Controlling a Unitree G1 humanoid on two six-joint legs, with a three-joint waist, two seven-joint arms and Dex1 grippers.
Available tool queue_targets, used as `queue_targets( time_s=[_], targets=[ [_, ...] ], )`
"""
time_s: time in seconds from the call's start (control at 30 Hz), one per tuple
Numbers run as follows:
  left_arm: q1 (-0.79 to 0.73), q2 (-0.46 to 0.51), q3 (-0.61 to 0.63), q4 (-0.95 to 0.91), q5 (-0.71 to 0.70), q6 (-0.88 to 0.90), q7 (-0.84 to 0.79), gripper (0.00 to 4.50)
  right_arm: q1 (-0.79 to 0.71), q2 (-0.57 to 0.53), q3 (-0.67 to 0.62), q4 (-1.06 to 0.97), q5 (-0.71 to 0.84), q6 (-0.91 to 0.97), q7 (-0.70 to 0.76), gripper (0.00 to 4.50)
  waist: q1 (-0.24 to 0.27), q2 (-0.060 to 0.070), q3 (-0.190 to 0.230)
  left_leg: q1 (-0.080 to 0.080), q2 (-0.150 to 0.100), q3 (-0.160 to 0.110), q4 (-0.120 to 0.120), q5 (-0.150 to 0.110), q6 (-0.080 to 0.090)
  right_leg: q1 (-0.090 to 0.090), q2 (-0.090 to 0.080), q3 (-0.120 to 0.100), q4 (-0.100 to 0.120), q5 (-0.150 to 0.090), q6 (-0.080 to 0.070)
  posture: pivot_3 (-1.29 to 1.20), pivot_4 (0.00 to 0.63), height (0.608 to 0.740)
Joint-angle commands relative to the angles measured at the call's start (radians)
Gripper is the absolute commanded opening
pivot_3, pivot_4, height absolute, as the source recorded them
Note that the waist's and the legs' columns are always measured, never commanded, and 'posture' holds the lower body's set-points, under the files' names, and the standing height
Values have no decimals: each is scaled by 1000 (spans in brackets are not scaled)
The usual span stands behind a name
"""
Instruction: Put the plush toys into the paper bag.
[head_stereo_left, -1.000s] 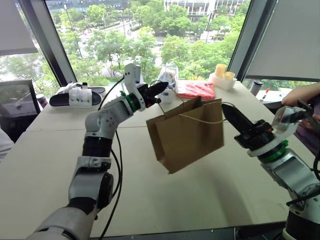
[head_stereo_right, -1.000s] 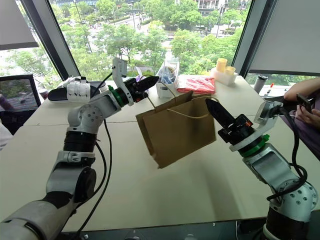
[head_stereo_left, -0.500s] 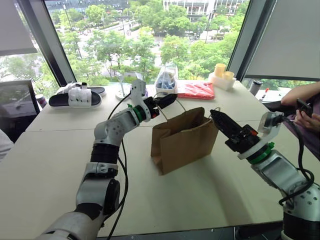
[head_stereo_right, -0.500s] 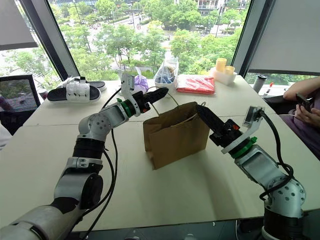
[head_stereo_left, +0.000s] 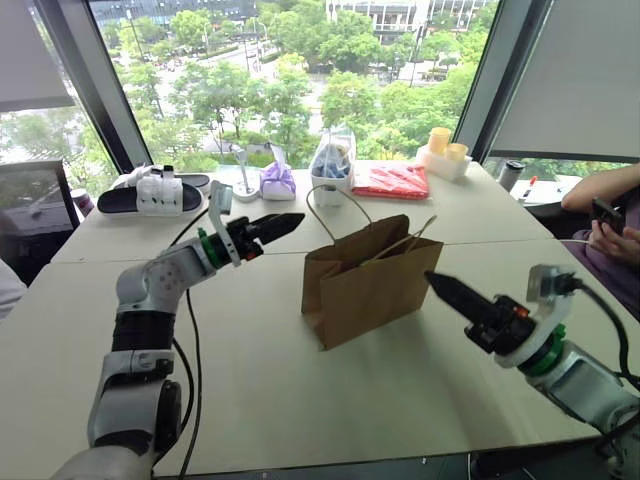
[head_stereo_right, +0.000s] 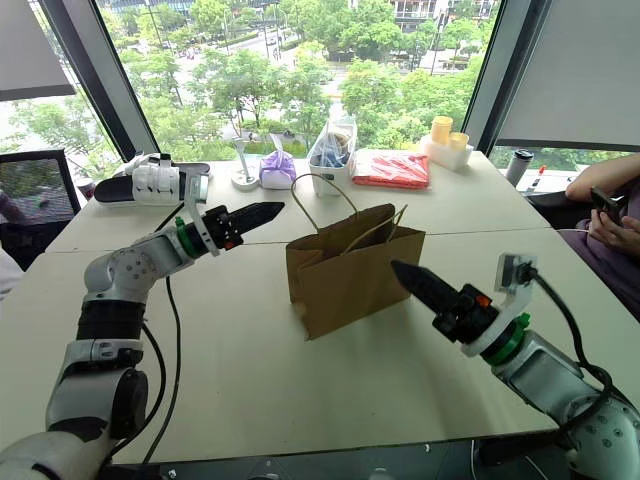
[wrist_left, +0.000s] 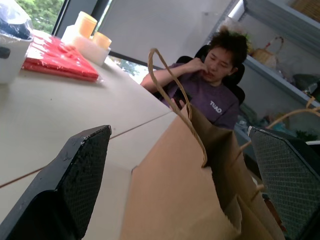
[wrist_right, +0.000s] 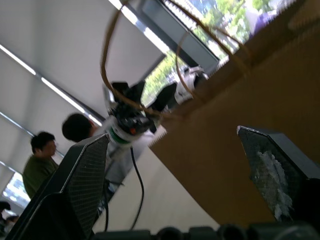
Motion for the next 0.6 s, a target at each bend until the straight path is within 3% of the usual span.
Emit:
queue_targets(
  time_s=[0.03, 0.23, 0.43, 0.6],
  targets=[
    [55, 28, -12, -124, -29, 13, -57, 4500, -31, 16, 79, -34, -82, -10, 27, 3145, 0, 0, 0, 0, 0, 0, 0, 0, 0, 0, 0, 0, 0, 0, 0, 0, 150, 740],
    [118, 24, -56, -211, 9, -25, -58, 4500, -133, 59, 197, 6, -195, -7, 12, 133, 3, 0, 0, 0, 1, 0, 1, 0, 0, 0, 0, 0, 0, 0, 0, 0, 150, 740],
    [129, 39, -175, -253, 66, -75, -147, 4500, -294, 149, 264, 177, -354, -27, -16, 47, 2, 0, 0, 0, 0, 0, 0, 0, -1, 0, -1, 0, 0, 0, -1, 0, 150, 740],
    [157, 15, -208, -317, 70, -79, -126, 4500, -323, 183, 272, 218, -423, -28, -4, 47, 1, 0, 0, 0, 0, 0, -2, 0, -1, -2, -1, 1, -1, 0, -1, 0, 150, 740]
  ],
)
